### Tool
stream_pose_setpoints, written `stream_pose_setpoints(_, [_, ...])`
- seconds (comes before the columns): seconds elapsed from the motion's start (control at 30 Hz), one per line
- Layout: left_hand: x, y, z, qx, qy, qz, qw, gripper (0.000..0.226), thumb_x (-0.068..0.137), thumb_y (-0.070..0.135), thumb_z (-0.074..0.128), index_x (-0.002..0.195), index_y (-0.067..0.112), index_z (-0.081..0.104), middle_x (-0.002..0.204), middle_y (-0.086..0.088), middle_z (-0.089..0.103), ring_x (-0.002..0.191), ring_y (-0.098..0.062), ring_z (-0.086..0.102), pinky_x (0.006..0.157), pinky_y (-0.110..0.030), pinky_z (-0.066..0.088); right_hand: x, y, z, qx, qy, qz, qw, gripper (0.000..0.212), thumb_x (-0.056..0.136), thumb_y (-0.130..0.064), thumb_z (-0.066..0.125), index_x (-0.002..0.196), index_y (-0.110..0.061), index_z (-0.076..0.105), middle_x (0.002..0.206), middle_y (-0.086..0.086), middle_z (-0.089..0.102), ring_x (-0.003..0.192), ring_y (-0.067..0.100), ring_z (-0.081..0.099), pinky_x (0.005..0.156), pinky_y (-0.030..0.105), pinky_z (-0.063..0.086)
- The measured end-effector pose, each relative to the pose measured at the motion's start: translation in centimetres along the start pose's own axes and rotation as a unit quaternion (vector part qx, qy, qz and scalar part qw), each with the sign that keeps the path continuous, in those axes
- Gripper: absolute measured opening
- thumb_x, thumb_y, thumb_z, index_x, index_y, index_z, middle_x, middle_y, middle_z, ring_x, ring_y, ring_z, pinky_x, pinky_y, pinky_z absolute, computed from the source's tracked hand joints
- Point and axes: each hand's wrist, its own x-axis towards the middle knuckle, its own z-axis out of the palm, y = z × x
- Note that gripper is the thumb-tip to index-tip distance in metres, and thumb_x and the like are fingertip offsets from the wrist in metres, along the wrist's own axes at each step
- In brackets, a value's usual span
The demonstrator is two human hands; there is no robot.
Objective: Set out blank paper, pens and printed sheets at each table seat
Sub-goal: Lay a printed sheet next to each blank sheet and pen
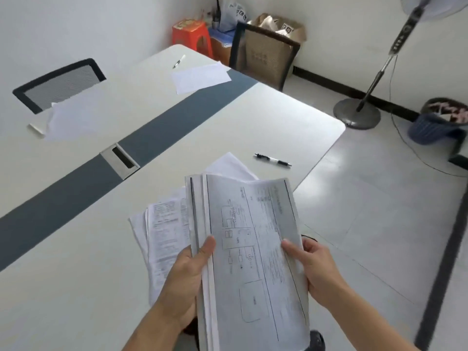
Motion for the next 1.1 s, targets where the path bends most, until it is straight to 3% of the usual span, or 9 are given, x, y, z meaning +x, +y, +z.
stream_pose_setpoints(0.17, [-0.5,-4.3,10.8,0.035,-0.027,-0.013,0.999,0.040,0.084,0.034,0.059,0.115,0.011,0.066,0.111,-0.008,0.074,0.105,-0.027,0.069,0.101,-0.048,0.047,-2.5,-2.8,-12.7,0.009,0.075,-0.091,0.993,0.022,0.082,-0.018,0.071,0.090,0.002,0.073,0.090,0.021,0.076,0.078,0.037,0.074,0.066,0.041,0.060])
stream_pose_setpoints(0.43, [-0.4,-7.9,25.1,0.102,-0.134,-0.043,0.985,0.043,0.082,0.032,0.059,0.116,0.006,0.065,0.108,-0.016,0.073,0.098,-0.035,0.070,0.087,-0.049,0.054,-5.9,-5.7,-28.0,0.102,0.203,-0.181,0.957,0.014,0.083,-0.014,0.071,0.090,-0.003,0.069,0.085,0.009,0.078,0.073,0.026,0.075,0.057,0.032,0.061])
stream_pose_setpoints(0.67, [3.3,-8.0,31.9,0.130,-0.131,-0.032,0.982,0.034,0.090,0.026,0.057,0.114,0.005,0.065,0.104,-0.018,0.074,0.094,-0.036,0.071,0.082,-0.046,0.056,-3.0,-7.9,-33.7,0.138,0.218,-0.173,0.950,0.019,0.086,-0.018,0.067,0.092,0.000,0.067,0.085,0.013,0.077,0.074,0.029,0.075,0.059,0.036,0.062])
stream_pose_setpoints(0.87, [9.5,-7.3,39.0,0.120,-0.137,-0.033,0.983,0.034,0.087,0.027,0.058,0.111,0.005,0.068,0.106,-0.020,0.073,0.096,-0.037,0.070,0.088,-0.048,0.053,3.1,-12.1,-40.3,0.142,0.253,-0.133,0.948,0.026,0.089,-0.023,0.065,0.098,0.002,0.067,0.091,0.018,0.076,0.081,0.036,0.075,0.071,0.045,0.062])
stream_pose_setpoints(1.0, [15.6,-5.4,44.3,0.100,-0.128,-0.025,0.986,0.031,0.078,0.027,0.062,0.101,0.009,0.071,0.095,-0.016,0.076,0.078,-0.029,0.074,0.064,-0.036,0.059,8.0,-17.1,-44.1,0.130,0.237,-0.103,0.957,0.021,0.091,-0.017,0.064,0.099,0.002,0.066,0.088,0.019,0.077,0.074,0.034,0.075,0.059,0.040,0.063])
stream_pose_setpoints(1.1, [19.8,-2.8,48.9,0.109,-0.140,-0.028,0.984,0.034,0.078,0.027,0.062,0.105,0.007,0.069,0.096,-0.018,0.075,0.077,-0.031,0.073,0.066,-0.039,0.058,11.4,-21.5,-46.4,0.114,0.233,-0.093,0.961,0.020,0.091,-0.016,0.063,0.101,0.001,0.066,0.089,0.021,0.076,0.075,0.037,0.074,0.059,0.041,0.062])
